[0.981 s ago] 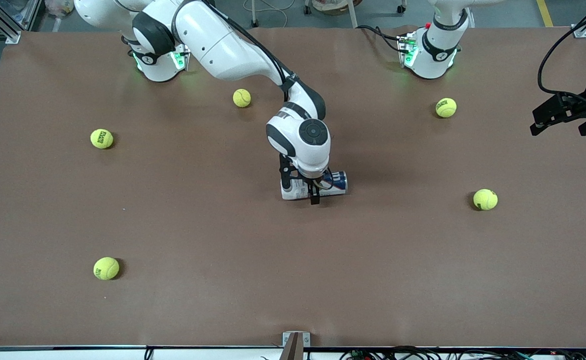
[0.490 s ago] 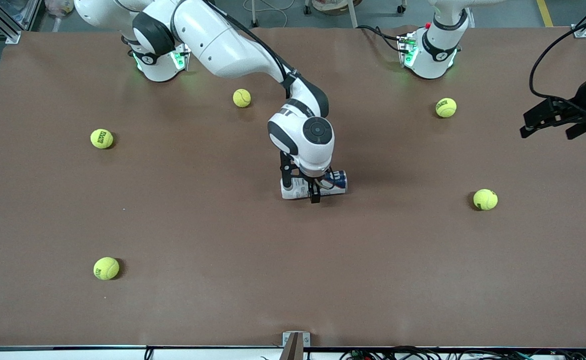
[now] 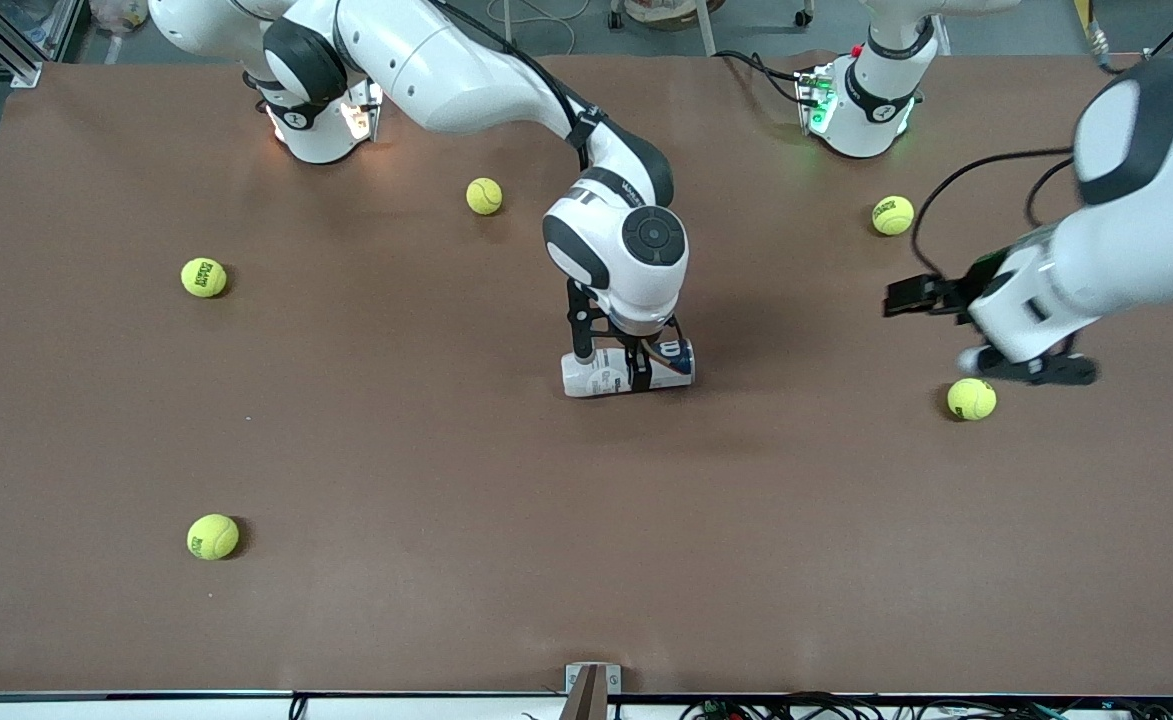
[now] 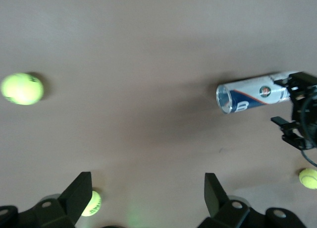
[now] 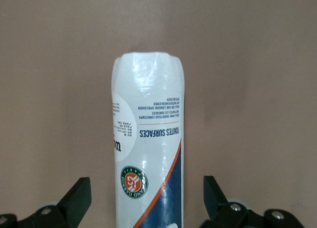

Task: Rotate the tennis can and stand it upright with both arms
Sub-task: 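Reach the left gripper to the can's end while the right gripper holds, then grasp the can end with the left gripper while the right gripper withdraws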

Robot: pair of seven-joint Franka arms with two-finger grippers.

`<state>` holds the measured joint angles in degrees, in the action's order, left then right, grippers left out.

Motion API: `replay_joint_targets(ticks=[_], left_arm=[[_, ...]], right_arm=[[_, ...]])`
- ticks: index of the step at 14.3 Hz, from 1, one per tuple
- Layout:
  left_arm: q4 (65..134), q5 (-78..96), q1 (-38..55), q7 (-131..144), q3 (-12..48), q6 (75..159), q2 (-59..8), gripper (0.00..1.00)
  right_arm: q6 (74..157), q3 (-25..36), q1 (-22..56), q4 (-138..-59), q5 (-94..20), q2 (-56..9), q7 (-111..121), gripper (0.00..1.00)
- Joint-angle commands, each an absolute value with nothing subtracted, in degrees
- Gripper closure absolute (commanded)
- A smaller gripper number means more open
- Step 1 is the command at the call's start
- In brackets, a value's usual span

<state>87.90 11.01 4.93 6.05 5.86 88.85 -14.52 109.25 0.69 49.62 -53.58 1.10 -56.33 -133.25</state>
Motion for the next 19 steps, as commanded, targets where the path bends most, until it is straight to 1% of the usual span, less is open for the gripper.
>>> replay_joint_targets(ticks=[1, 3, 5, 6, 8, 10, 11, 13, 15, 16, 17, 19], left_arm=[[88.3, 19.1, 4.7, 7.1, 5.8, 88.8, -19.3, 0.00], [93.0, 26.0, 4.4, 7.0, 5.7, 93.0, -20.3, 0.00], [99.2, 31.5, 4.7, 5.9, 5.8, 100.0, -20.4, 0.00], [102.0, 36.3, 5.1, 4.7, 5.8, 104.1, -21.3, 0.00], [105.1, 45.8, 6.1, -0.6, 6.3, 109.9, -23.7, 0.00], [106.3, 53.4, 6.9, -6.4, 6.9, 113.3, -26.9, 0.00], [106.3, 56.3, 7.3, -9.0, 6.9, 114.4, -28.3, 0.00], [106.9, 64.2, 7.8, -16.6, 7.4, 116.7, -31.5, 0.00], [109.6, 71.3, 8.4, -26.4, 8.1, 119.8, -32.9, 0.00], [111.3, 74.5, 8.6, -31.2, 8.2, 120.6, -33.4, 0.00], [112.7, 76.8, 8.6, -35.3, 8.3, 120.7, -33.9, 0.00], [114.3, 80.4, 8.8, -39.5, 8.3, 121.0, -34.4, 0.00]], right_arm=[[105.3, -3.8, 43.7, -53.9, 0.5, -52.4, -127.0, 0.00], [100.7, -6.3, 39.0, -54.1, 0.4, -50.6, -116.5, 0.00], [95.9, -6.2, 35.6, -54.7, 0.3, -48.2, -104.2, 0.00], [93.3, -6.2, 34.0, -54.8, 0.4, -48.1, -99.3, 0.00], [89.7, -5.9, 30.5, -54.9, 0.8, -47.7, -90.7, 0.00], [85.7, -5.7, 27.9, -55.3, 1.1, -47.5, -84.0, 0.00], [85.4, -5.6, 26.6, -57.5, 1.5, -45.6, -80.3, 0.00], [87.7, -5.7, 23.1, -65.3, 2.8, -40.1, -72.3, 0.00], [92.3, -5.7, 18.7, -75.8, 3.0, -32.6, -62.4, 0.00], [94.0, -5.7, 16.5, -79.8, 3.1, -29.7, -57.2, 0.00], [95.3, -5.7, 13.7, -82.8, 3.1, -27.4, -50.8, 0.00], [95.1, -5.7, 8.7, -84.3, 3.1, -24.7, -38.5, 0.00]])
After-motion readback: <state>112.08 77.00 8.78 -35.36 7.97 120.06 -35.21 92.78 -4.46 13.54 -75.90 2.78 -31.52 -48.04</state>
